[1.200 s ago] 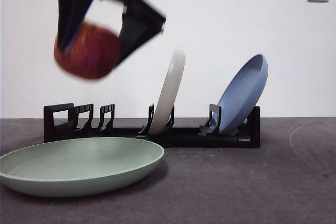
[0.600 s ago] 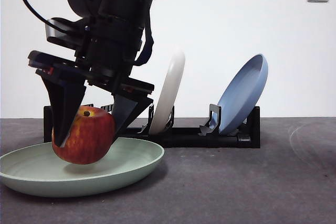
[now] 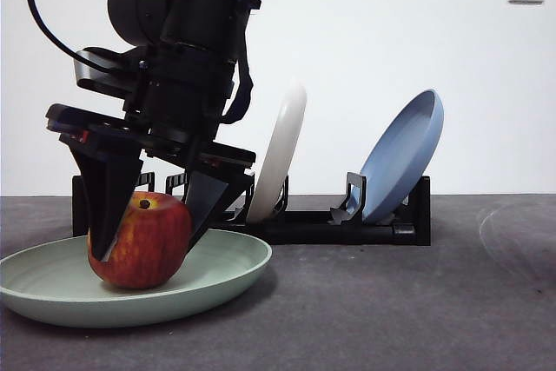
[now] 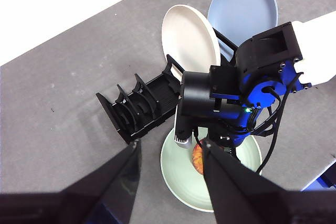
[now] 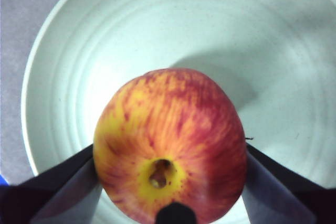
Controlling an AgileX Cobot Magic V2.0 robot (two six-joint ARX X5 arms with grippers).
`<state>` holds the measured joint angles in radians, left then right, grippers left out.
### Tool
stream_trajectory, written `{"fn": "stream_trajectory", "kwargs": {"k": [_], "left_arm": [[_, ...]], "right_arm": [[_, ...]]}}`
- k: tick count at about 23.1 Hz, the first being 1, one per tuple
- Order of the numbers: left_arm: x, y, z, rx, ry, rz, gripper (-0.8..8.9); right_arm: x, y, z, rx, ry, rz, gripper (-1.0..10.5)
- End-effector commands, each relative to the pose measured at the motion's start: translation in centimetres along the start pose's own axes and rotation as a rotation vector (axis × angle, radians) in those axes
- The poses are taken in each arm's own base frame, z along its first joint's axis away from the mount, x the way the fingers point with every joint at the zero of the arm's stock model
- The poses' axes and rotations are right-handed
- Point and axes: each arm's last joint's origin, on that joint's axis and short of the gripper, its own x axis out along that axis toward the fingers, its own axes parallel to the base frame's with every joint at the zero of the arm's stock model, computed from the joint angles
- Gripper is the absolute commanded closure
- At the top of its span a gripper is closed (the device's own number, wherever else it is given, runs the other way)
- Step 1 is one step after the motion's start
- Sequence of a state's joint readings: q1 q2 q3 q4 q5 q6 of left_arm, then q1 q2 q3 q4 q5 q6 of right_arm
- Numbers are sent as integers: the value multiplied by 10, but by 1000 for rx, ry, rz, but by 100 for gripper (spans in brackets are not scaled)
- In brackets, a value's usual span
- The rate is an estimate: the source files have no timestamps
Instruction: Take the green plate from the plate rack,put the plate on the table,take the apple from the table,put the apple in the plate
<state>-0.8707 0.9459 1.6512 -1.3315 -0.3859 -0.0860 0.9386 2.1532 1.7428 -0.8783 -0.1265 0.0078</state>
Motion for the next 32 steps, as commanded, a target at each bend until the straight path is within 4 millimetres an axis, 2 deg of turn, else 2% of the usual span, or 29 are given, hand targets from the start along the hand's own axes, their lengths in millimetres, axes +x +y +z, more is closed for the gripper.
{"fn": "stream_trajectory", "kwargs": {"k": [1,7,11,14,17,21,28,32], "left_arm": [[-1,1,-1,4,-7,-1,619],[-1,1,-1,0,-7,-2,619],[-1,1,-1,0,-8,-1,619],[-2,1,-1,0,-8,-1,619],[-3,1,-1,-1,-11,-1,620],[-5,2,-2,-3,-18,-1,619],[-10,4,-5,-9,-32,2,620],[-11,5,-5,-9,-36,5,620]], "right_arm": [[12,0,-3,20,40,-4,437],[5,1,-1,26,39,-5,437],[-18,3,9,23,40,-37,438],[-53,5,18,8,52,-79,442],[-100,2,21,10,60,-86,444],[-140,0,16,19,-25,-52,446],[-212,0,-7,28,-191,-27,446],[-264,5,-33,21,-318,-35,447]]}}
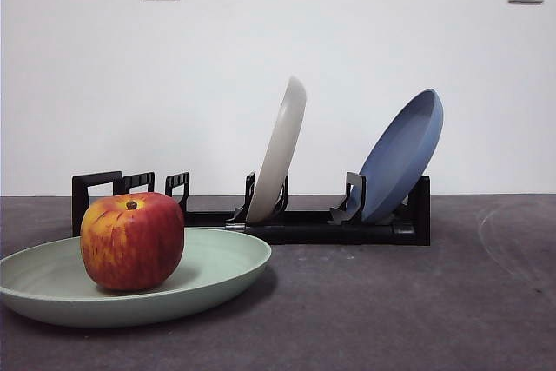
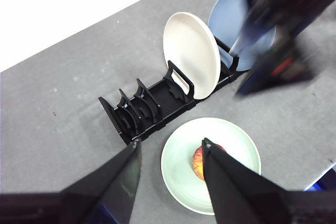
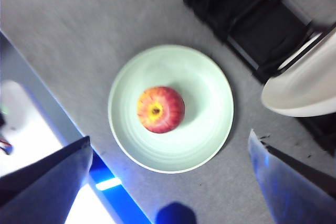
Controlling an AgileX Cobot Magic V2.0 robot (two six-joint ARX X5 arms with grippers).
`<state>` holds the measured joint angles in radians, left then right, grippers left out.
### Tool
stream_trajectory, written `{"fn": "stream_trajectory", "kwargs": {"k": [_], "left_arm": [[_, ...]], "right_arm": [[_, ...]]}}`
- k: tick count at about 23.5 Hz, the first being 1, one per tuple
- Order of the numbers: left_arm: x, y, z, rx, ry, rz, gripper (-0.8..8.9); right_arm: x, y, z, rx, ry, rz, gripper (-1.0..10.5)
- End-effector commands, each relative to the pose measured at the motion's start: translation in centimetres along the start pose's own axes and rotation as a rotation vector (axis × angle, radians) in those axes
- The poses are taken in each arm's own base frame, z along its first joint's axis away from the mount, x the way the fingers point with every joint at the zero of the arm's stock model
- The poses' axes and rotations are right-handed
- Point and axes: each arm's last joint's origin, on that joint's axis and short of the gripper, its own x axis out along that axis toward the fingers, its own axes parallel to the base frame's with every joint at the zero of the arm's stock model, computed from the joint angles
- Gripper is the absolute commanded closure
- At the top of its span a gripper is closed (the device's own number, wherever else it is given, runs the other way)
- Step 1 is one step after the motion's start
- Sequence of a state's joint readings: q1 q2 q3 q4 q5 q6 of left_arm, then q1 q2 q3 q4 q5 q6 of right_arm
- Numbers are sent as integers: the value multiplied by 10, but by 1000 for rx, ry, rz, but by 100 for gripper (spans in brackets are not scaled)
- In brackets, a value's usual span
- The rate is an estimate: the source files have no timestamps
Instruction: Take the green plate from the plate rack,put the plate on the table,take the apple from the table,put the apple in the plate
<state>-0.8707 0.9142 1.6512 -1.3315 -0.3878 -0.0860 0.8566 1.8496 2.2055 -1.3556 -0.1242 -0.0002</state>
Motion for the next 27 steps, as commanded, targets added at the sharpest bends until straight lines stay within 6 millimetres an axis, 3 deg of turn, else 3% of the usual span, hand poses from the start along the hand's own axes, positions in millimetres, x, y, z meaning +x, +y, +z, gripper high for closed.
{"fn": "stream_trajectory", "kwargs": {"k": [1,7,10,12,15,19,22,27], "left_arm": [[-1,1,0,3,-7,5,620],[-1,0,0,3,-6,5,620],[0,0,0,2,-6,4,620],[0,0,0,-2,-6,-1,620],[1,-1,1,-17,-3,-15,621],[6,-7,3,-11,23,-133,630],[9,-11,4,14,41,-208,819],[13,-13,6,27,53,-232,822]], "right_arm": [[-34,3,-11,-10,-50,3,447],[-115,13,-47,-37,-228,12,447],[-157,19,-86,-38,-312,13,447],[-170,21,-111,-22,-328,18,455],[-170,22,-137,-5,-301,55,561],[-158,21,-147,18,-253,61,720],[-157,21,-147,8,-249,60,931],[-158,20,-147,7,-251,28,959]]}}
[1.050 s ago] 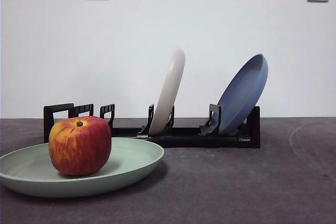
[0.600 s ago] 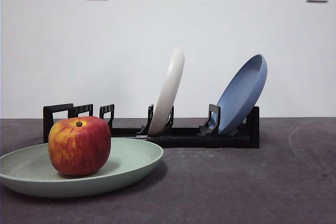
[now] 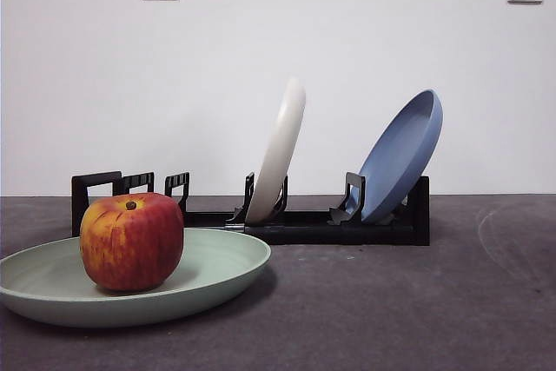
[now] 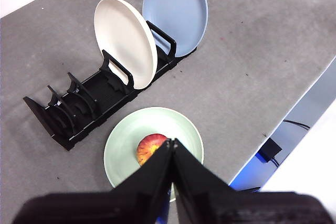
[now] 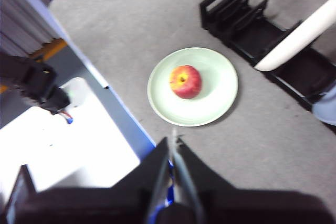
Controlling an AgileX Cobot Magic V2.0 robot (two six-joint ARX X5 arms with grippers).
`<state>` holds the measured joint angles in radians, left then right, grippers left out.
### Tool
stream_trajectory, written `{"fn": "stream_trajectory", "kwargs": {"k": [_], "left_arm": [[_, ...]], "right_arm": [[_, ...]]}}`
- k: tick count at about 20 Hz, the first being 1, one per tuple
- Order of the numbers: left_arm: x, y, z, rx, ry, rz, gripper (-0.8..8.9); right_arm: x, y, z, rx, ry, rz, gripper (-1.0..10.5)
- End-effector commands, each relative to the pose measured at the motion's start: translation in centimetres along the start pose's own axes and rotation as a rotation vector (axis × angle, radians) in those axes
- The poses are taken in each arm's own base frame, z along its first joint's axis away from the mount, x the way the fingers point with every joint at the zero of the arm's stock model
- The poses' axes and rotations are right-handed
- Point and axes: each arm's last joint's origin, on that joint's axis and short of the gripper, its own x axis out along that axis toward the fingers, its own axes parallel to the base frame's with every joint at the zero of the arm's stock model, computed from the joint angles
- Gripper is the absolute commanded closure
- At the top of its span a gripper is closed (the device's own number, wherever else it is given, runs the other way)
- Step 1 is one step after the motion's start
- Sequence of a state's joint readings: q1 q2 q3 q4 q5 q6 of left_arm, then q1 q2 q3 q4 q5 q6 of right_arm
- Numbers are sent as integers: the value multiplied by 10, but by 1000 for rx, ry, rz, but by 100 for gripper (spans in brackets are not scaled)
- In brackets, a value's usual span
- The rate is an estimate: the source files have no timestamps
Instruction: Take the green plate from the plate rack,put the plate on the table,take the apple from the table,put the apple in the plate
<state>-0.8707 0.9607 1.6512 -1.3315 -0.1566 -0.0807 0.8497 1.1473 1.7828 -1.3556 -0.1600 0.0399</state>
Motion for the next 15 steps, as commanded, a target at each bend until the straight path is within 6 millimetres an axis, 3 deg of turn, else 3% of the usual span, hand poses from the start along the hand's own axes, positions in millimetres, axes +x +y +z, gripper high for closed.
{"fn": "stream_trajectory", "kwargs": {"k": [1,8,15], "left_arm": [[-1,0,0,11,-10,-5,822],[0,0,1,8,-16,-1,817],[19,-4,9,17,41,3,817]], "right_arm": [[1,0,-3,1,26,-8,959],[1,-1,-2,1,26,-16,958],[1,-3,-2,-13,24,-95,958]]}}
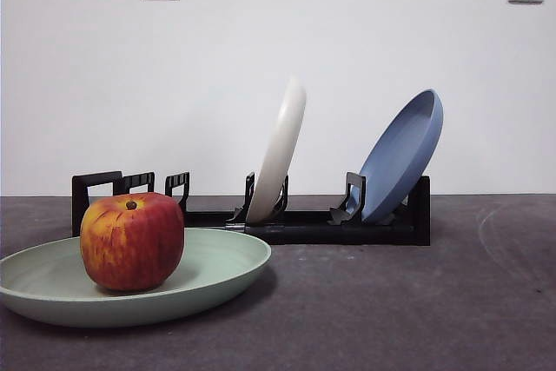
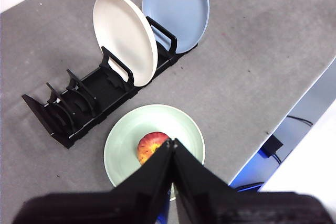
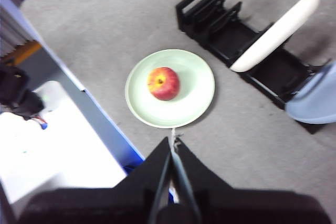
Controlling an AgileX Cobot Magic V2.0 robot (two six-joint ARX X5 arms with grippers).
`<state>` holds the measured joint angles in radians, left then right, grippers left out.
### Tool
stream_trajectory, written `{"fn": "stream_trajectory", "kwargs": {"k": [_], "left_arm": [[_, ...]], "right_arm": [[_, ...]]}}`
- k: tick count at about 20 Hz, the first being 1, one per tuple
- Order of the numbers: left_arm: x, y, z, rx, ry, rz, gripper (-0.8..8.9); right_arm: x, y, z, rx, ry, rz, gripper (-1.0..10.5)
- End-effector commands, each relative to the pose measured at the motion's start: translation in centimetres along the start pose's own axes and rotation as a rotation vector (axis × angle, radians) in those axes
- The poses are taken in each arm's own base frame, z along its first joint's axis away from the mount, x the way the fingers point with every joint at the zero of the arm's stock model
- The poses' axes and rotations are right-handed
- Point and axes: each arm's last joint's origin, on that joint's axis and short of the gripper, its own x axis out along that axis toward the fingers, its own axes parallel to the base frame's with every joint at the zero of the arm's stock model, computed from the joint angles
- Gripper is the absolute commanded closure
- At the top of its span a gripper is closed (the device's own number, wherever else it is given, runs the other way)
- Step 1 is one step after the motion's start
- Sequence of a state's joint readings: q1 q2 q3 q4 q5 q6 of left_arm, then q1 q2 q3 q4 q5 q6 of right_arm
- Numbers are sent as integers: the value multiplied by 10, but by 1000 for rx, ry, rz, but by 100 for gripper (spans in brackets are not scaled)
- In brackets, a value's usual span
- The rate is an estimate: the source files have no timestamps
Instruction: Take the green plate from the plate rack,put the plate on the table,take the apple from the table,put the apple in the plate
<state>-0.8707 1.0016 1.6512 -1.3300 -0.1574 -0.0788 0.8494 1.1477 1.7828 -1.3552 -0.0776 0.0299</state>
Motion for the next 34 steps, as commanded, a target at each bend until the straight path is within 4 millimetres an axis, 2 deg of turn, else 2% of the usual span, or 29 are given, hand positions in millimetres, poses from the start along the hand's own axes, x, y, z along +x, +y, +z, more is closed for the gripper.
{"fn": "stream_trajectory", "kwargs": {"k": [1,4,7,9,13,16,18,20,22,27,29,31,34], "left_arm": [[10,-2,5,11,15,0,817],[22,-3,11,11,46,9,817],[23,7,11,13,48,67,817],[15,21,10,-40,6,126,817],[-15,47,16,-255,-282,159,817],[-30,56,16,-266,-475,261,817],[-31,57,5,-254,-582,311,817],[-18,57,-17,-241,-668,345,817],[6,58,-49,-225,-722,354,817],[82,67,-147,-241,-733,473,817],[102,67,-182,-263,-715,515,817],[118,66,-209,-277,-702,543,817],[137,63,-235,-281,-692,542,817]], "right_arm": [[1,-1,-2,-4,26,-28,958],[1,-2,-2,-5,25,-62,958],[1,-2,-2,-5,25,-69,958],[1,-2,-2,-5,25,-72,958],[1,-2,-2,-5,25,-72,958],[1,-2,-2,-5,25,-72,958],[1,-2,-2,-5,25,-72,958],[1,-2,-2,-5,25,-72,958],[1,-2,-2,-5,25,-72,958],[1,-2,-2,-5,25,-72,958],[1,-2,-2,-5,25,-72,958],[1,-2,-2,-5,25,-72,958],[1,-2,-2,-5,25,-72,958]]}}
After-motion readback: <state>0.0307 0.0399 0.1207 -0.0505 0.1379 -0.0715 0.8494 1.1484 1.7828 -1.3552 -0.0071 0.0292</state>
